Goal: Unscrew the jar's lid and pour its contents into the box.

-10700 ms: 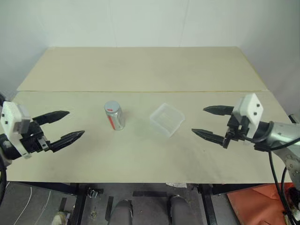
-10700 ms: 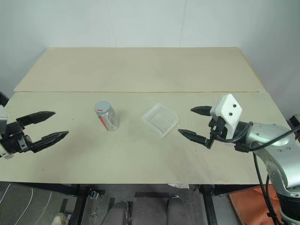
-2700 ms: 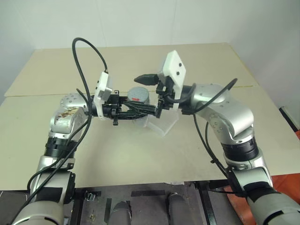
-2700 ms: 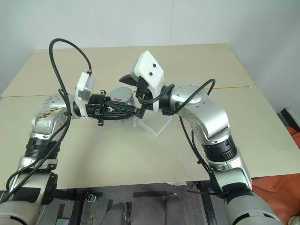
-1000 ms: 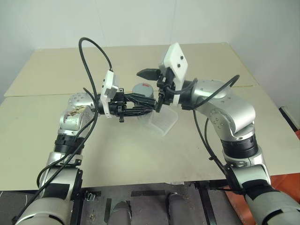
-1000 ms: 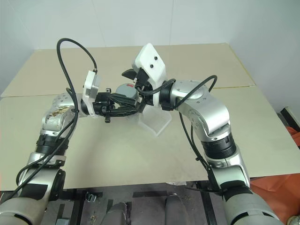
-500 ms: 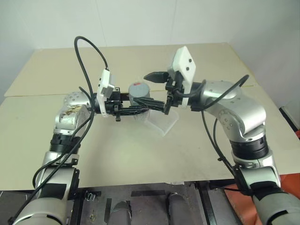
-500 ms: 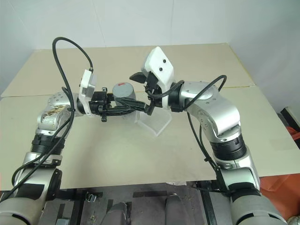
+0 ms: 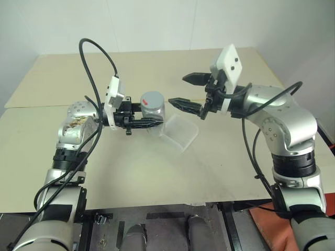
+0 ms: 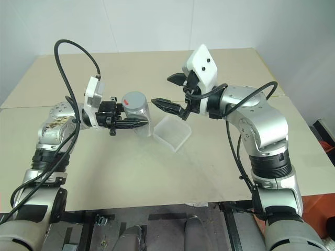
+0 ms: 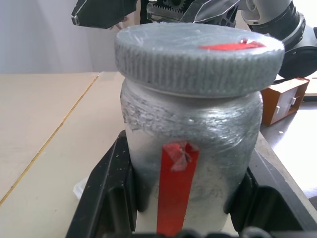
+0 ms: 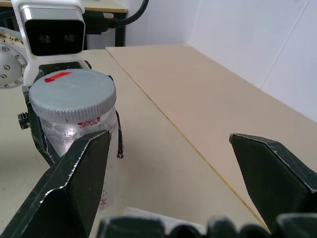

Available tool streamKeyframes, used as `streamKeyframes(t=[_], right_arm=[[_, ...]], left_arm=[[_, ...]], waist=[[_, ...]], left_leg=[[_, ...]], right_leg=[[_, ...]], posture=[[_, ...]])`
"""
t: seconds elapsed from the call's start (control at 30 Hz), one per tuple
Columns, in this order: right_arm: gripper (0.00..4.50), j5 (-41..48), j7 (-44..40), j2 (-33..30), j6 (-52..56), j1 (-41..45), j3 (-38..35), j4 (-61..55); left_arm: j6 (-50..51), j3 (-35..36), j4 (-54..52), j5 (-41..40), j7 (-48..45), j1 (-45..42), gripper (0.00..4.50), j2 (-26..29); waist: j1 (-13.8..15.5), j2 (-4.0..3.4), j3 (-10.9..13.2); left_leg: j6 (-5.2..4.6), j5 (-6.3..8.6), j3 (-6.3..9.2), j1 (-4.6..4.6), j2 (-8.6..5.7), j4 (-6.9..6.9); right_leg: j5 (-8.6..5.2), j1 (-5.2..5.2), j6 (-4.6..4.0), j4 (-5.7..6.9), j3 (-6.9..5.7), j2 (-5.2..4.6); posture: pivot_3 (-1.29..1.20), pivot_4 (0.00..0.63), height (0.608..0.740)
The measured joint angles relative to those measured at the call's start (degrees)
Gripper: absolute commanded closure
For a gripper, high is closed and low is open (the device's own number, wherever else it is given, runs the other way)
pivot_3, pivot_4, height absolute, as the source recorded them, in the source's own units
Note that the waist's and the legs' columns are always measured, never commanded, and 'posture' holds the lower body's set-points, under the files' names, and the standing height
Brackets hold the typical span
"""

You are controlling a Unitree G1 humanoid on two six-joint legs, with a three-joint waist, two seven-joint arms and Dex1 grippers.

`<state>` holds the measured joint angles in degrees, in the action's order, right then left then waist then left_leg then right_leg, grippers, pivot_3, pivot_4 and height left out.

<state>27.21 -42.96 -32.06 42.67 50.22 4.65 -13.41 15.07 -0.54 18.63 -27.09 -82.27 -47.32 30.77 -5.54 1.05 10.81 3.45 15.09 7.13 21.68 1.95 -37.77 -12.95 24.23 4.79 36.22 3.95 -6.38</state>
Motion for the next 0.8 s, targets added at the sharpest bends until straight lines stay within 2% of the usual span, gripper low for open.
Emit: streamKeyframes(t=[0.2, 0.4, 0.8], right_arm=[[0.04, 3.69, -1.88, -1.49, 1.59, -3.55, -1.24, -6.11], [0.04, 5.70, 0.30, 1.30, 3.16, -0.59, -1.12, -8.41], [0.04, 2.64, 2.52, 5.92, 3.66, 3.26, 5.60, -6.00]], left_arm=[[-0.04, -0.03, -0.23, 0.03, 0.14, 0.26, 2.58, -0.07], [-0.23, -0.86, -0.23, 0.37, 0.34, 0.27, 2.58, -1.45], [-0.34, -0.86, -0.18, 0.56, 0.32, 0.28, 2.58, -1.55]], waist=[[0.09, 0.00, 0.00], [-0.03, 0.00, 0.00], [-0.01, 0.00, 0.00]], left_leg=[[0.00, 0.00, 0.00, 0.02, 0.00, -0.01], [0.00, 0.00, 0.01, -0.03, 0.00, -0.01], [0.00, 0.00, 0.01, 0.00, 0.00, -0.01]], right_leg=[[0.00, 0.00, 0.00, -0.01, 0.00, 0.00], [0.00, -0.01, 0.00, -0.01, 0.00, 0.00], [0.00, 0.00, 0.00, 0.01, 0.00, 0.00]], posture=[[0.00, 0.150, 0.740], [0.00, 0.150, 0.740], [0.00, 0.150, 0.740]])
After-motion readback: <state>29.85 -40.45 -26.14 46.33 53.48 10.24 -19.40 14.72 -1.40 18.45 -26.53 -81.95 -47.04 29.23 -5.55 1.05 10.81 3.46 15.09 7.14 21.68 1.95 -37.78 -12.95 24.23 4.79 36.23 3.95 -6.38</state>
